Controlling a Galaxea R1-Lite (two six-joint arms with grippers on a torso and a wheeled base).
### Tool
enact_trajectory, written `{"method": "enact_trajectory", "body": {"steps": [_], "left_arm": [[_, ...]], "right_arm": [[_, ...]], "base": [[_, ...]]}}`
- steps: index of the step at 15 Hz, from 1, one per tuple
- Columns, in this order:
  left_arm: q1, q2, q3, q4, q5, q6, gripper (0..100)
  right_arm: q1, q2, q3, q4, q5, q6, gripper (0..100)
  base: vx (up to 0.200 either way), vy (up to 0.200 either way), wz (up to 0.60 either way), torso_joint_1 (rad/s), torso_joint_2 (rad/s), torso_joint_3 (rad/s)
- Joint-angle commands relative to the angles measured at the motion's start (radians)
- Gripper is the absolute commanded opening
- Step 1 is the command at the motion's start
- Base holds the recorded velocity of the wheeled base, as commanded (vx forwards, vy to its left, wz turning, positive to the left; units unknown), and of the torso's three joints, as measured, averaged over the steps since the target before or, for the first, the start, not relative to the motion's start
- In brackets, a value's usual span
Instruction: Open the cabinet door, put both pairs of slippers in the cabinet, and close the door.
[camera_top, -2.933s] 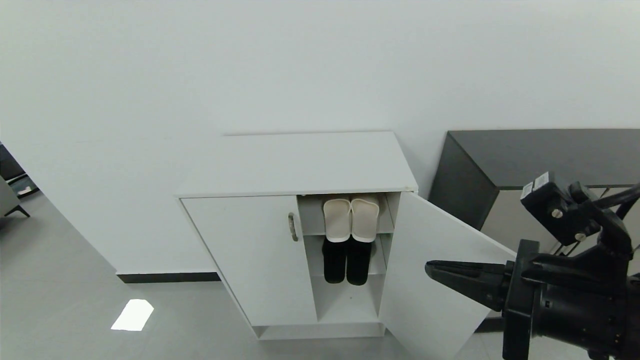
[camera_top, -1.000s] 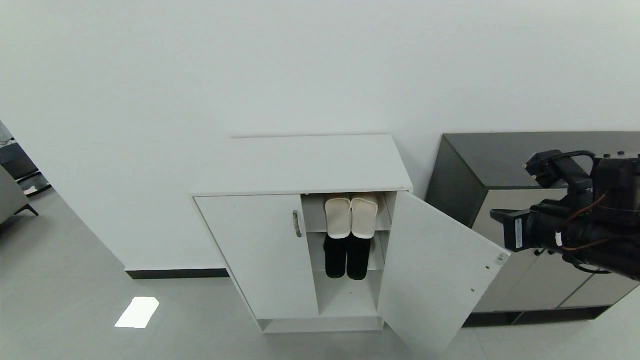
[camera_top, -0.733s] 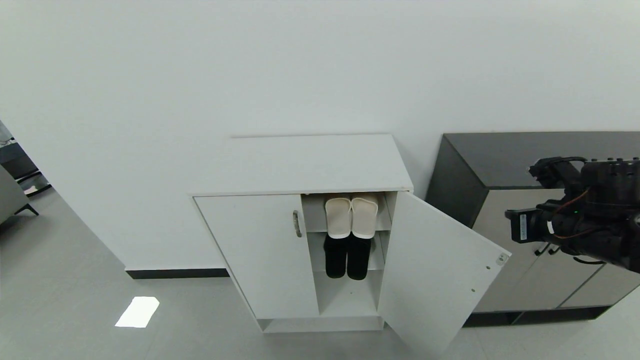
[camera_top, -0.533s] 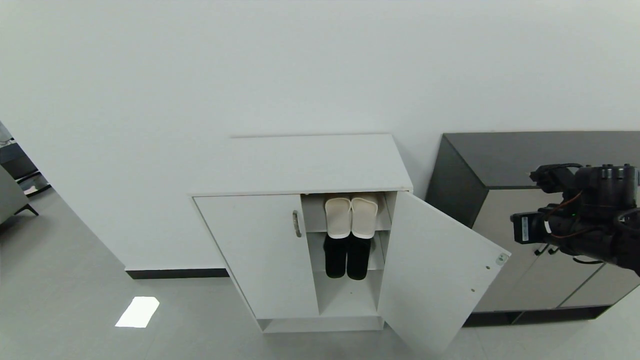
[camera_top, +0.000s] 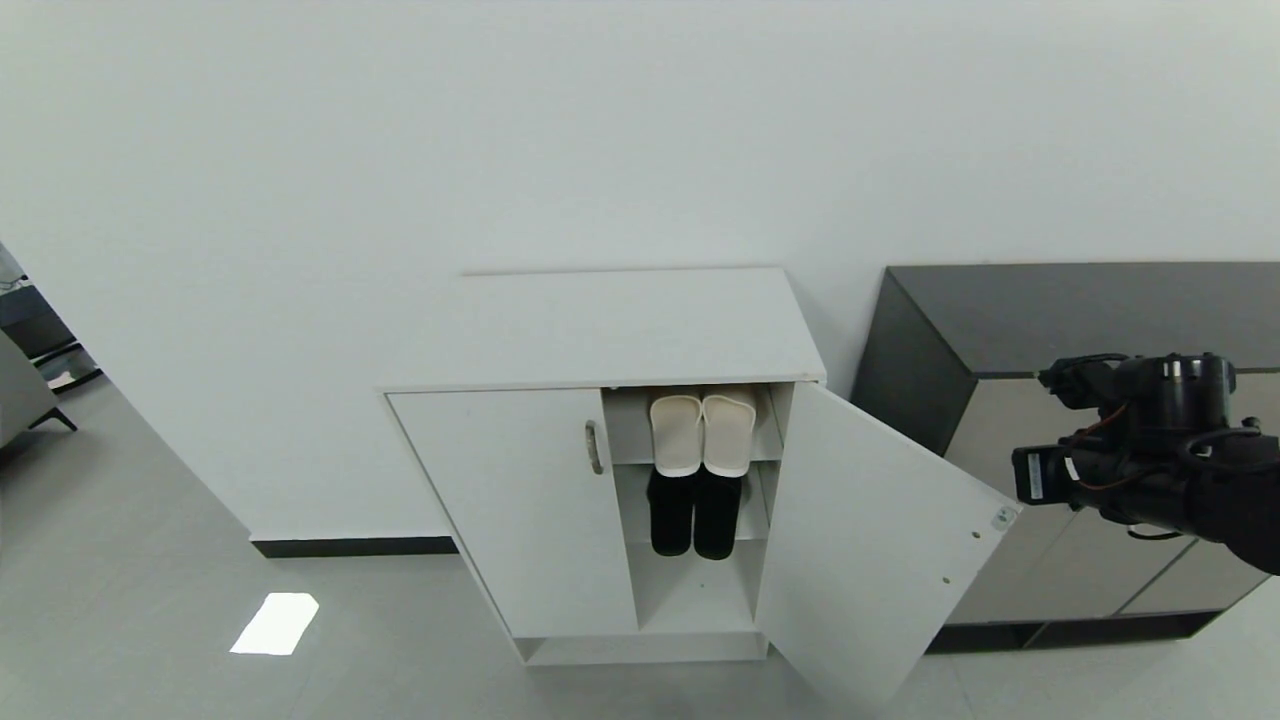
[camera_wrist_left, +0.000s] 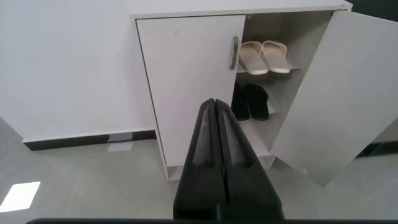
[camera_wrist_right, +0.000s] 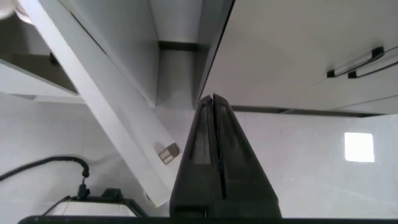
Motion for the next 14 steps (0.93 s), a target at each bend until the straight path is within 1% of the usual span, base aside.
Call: {"method": "enact_trajectory", "body": {"steps": [1,7,10,11,12,14], "left_arm": [[0.000,0.001,0.000,0.001,0.000,0.000,0],[0.000,0.001,0.000,0.001,0.000,0.000,0],[0.000,0.001,0.000,-0.001,-0.001,0.000,0],[0.000,0.001,0.000,-0.001,-0.001,0.000,0],[0.000,0.001,0.000,0.001,-0.001,0.000,0],[0.000,0.001,0.000,0.001,-0.001,0.000,0]], "right_arm": [[0.000,0.019,0.002,0.000,0.000,-0.004,0],[0.013,0.027,0.006,0.002,0.003,-0.007,0],[0.049,0.022,0.023,0.002,0.019,-0.005,0],[0.074,0.011,0.034,0.002,0.019,-0.002,0],[0.122,-0.022,0.055,0.003,0.020,0.004,0],[0.244,-0.102,0.091,0.008,0.023,0.038,0]], "base": [[0.000,0.000,0.00,0.000,0.00,0.000],[0.000,0.000,0.00,0.000,0.00,0.000],[0.000,0.000,0.00,0.000,0.00,0.000],[0.000,0.000,0.00,0.000,0.00,0.000],[0.000,0.000,0.00,0.000,0.00,0.000],[0.000,0.000,0.00,0.000,0.00,0.000]]}}
